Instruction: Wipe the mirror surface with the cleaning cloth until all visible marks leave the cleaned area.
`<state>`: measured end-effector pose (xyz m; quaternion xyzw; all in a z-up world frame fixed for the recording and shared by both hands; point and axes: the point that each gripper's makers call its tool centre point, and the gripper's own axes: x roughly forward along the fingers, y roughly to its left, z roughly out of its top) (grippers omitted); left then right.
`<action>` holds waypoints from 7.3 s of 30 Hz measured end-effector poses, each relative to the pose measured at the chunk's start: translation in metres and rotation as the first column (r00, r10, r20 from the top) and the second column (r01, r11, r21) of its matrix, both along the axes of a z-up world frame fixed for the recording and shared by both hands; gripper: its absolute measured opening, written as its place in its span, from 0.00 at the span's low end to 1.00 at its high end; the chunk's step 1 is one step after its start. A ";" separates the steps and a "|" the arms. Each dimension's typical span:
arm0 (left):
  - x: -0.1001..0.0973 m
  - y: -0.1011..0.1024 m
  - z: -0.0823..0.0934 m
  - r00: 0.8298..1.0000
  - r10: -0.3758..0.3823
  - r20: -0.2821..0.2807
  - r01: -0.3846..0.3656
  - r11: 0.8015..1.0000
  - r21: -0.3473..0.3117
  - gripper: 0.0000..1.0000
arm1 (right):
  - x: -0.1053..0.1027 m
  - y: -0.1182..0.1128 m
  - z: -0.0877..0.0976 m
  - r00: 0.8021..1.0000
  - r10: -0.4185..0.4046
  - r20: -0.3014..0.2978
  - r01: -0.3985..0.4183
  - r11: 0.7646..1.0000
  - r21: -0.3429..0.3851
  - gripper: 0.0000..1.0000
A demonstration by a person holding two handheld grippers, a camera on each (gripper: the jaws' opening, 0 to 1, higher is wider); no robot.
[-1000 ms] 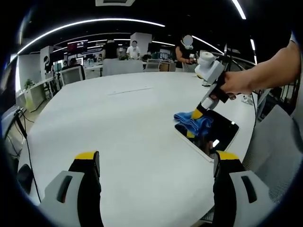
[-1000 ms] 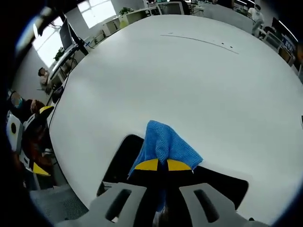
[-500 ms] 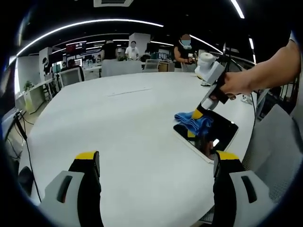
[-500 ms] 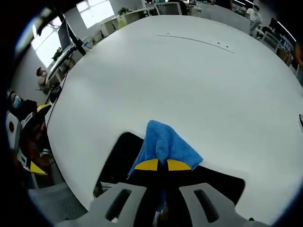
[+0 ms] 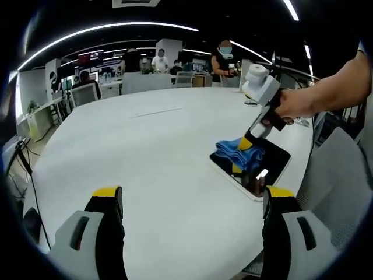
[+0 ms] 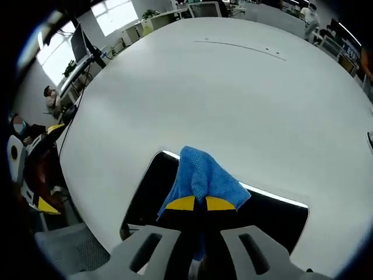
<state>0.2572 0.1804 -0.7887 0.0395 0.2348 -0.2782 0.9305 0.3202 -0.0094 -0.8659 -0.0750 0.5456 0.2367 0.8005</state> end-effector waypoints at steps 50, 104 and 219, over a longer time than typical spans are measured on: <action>-0.005 -0.013 -0.010 1.000 0.002 -0.022 -0.002 1.000 -0.003 0.99 | -0.090 0.006 0.000 0.998 -0.023 -0.059 0.030 0.993 0.116 0.00; -0.010 -0.014 -0.016 1.000 0.009 -0.027 -0.009 1.000 0.001 0.99 | -0.102 -0.031 0.000 0.995 -0.048 -0.090 0.060 0.990 0.129 0.00; -0.013 -0.036 -0.016 0.999 -0.009 -0.034 0.008 1.000 -0.014 0.99 | 0.024 -0.055 0.000 0.996 -0.081 0.040 0.077 0.993 0.093 0.00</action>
